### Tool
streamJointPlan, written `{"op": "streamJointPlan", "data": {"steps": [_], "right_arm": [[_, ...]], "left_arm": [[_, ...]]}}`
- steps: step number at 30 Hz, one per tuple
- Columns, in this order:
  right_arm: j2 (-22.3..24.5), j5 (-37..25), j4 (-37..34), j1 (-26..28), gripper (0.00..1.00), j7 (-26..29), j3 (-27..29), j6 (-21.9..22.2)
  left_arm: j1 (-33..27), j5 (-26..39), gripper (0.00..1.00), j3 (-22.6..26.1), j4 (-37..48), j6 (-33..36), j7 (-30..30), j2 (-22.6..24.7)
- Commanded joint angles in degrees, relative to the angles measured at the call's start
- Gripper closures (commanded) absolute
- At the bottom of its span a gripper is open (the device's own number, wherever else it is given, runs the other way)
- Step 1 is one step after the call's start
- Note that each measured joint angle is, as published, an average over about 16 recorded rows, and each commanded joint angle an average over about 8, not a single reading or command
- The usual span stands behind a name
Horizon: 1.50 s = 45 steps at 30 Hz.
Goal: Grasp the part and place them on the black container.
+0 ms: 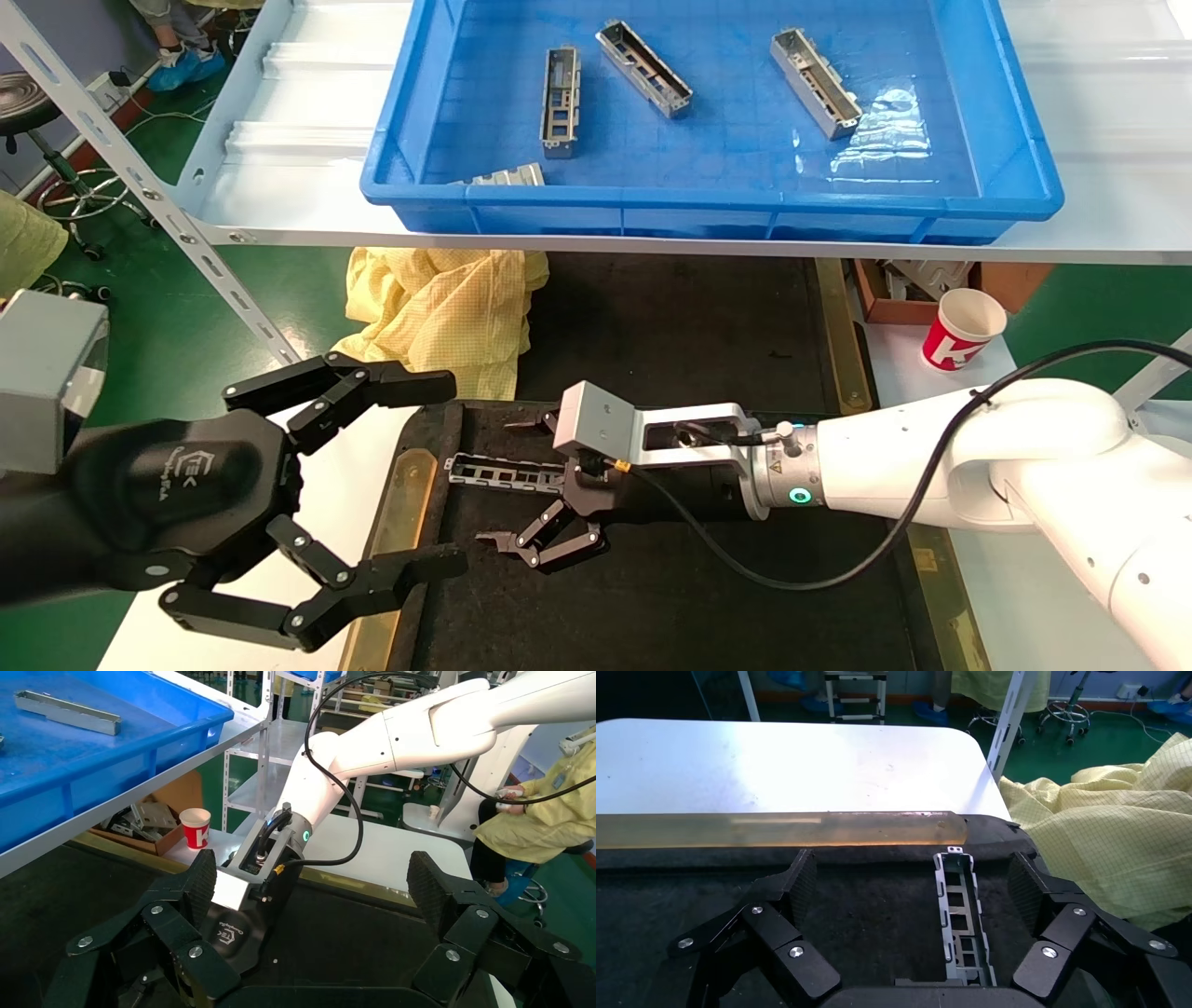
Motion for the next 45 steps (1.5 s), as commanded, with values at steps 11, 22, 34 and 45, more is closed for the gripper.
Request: {"op": "streamJointPlan", "data": {"steps": [11,22,34,45], "right_arm": [[3.0,-1.3,4.6,-2.3,0.0,2.8,4.7,-0.5],[10.2,-3.0,14.2,-7.4,0.0,9.2,15.7,-3.8],[18.0,-4.9,24.6,-13.1,0.0,16.3,27.7,-7.3],[25.2,-6.6,34.2,-18.3,0.0,22.7,38.8,-10.6]], "left_arm": [[0.0,0.0,0.0,0.0,0.0,0.0,0.0,0.0],[0.0,0.0,0.0,0.0,0.0,0.0,0.0,0.0],[0.0,0.0,0.0,0.0,0.0,0.0,0.0,0.0],[0.0,0.0,0.0,0.0,0.0,0.0,0.0,0.0]]}}
